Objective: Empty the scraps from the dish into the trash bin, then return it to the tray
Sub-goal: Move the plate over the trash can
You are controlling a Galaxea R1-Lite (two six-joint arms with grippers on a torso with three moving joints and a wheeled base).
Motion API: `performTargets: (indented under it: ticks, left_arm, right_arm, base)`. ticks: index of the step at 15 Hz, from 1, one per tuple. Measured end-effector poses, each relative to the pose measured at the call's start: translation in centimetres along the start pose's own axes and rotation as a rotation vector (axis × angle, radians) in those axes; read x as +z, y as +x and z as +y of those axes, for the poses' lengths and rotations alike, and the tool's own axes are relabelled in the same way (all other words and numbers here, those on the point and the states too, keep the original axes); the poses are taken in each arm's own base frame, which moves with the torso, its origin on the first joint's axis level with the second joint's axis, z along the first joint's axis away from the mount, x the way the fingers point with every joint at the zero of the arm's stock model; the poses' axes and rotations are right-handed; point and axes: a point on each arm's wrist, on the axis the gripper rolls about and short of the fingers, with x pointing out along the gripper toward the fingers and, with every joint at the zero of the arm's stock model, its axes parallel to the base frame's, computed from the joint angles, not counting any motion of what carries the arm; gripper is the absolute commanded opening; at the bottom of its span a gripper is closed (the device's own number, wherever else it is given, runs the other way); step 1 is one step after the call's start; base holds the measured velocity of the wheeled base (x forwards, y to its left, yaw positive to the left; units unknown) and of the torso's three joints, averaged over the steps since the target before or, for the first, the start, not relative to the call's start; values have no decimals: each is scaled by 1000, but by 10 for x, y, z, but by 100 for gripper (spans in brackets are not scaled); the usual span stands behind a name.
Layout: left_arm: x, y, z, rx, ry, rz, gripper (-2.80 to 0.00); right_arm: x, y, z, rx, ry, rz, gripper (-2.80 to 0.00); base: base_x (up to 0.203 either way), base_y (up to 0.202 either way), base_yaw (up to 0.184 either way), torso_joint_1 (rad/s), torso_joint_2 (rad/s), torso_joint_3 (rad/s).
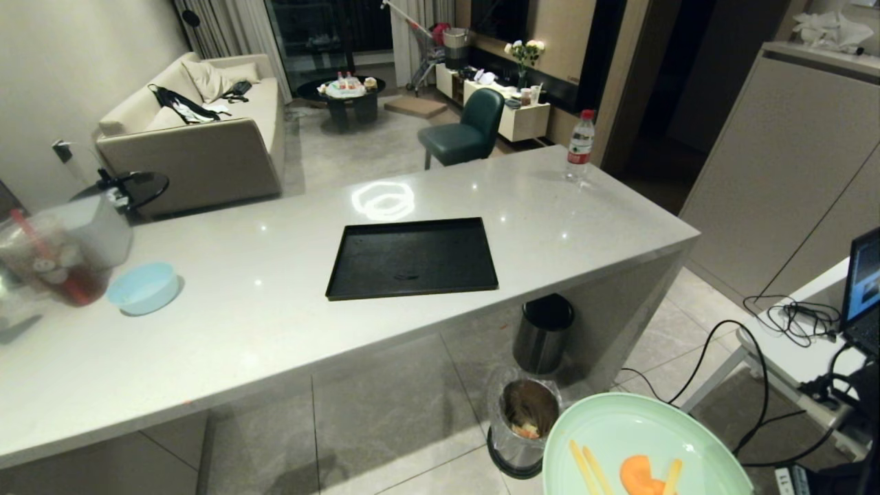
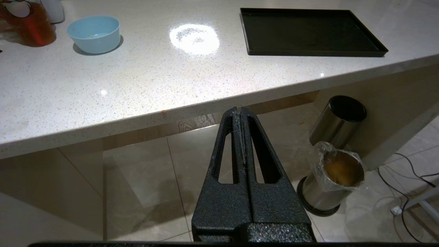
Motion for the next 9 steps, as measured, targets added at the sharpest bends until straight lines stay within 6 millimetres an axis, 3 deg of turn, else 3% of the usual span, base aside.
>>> performTargets:
  ticks: [9]
  left_arm:
    - [0,0,0,0,0,0,-280]
  right_arm:
    - [2,-1,2,7,9,-10,-280]
  base:
    - [0,0,0,0,0,0]
